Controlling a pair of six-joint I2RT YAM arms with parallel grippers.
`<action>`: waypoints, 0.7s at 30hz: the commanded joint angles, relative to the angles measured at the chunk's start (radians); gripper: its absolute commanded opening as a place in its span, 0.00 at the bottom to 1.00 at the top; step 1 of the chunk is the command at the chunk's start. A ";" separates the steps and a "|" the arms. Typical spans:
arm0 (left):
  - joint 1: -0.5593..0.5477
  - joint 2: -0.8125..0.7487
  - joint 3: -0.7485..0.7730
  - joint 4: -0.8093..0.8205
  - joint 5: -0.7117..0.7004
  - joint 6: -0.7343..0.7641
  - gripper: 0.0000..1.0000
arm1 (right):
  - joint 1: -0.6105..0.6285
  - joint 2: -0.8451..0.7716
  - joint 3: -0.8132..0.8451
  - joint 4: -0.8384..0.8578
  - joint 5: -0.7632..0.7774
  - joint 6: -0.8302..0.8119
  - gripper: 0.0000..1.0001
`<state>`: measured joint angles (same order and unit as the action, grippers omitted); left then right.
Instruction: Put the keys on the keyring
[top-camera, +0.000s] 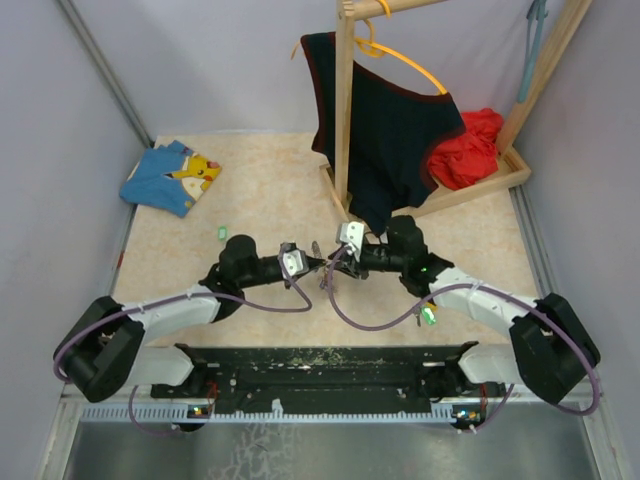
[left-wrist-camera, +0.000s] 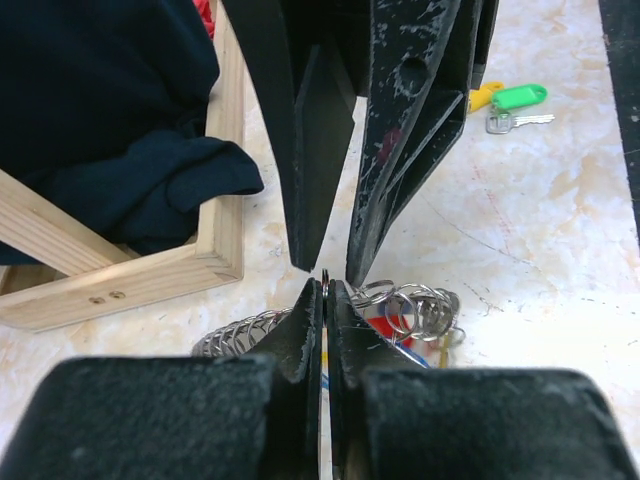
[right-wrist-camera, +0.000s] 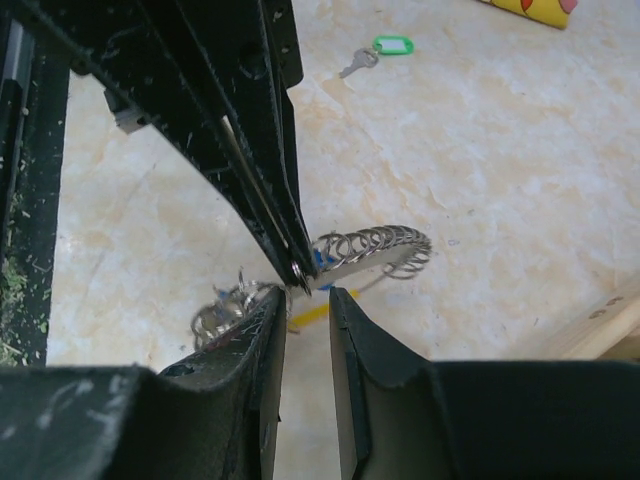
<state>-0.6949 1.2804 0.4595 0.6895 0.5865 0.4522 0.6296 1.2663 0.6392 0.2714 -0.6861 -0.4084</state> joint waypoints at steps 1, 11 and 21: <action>0.020 -0.036 -0.018 0.015 0.094 0.022 0.01 | -0.015 -0.089 -0.045 0.112 0.004 -0.034 0.24; 0.151 0.073 -0.173 0.480 0.344 -0.273 0.01 | -0.016 -0.061 -0.106 0.192 -0.072 -0.070 0.23; 0.166 0.118 -0.179 0.557 0.374 -0.311 0.01 | -0.013 0.041 -0.097 0.292 -0.163 -0.043 0.23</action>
<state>-0.5320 1.3933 0.2775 1.1435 0.9142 0.1715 0.6231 1.2701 0.5232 0.4465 -0.7734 -0.4698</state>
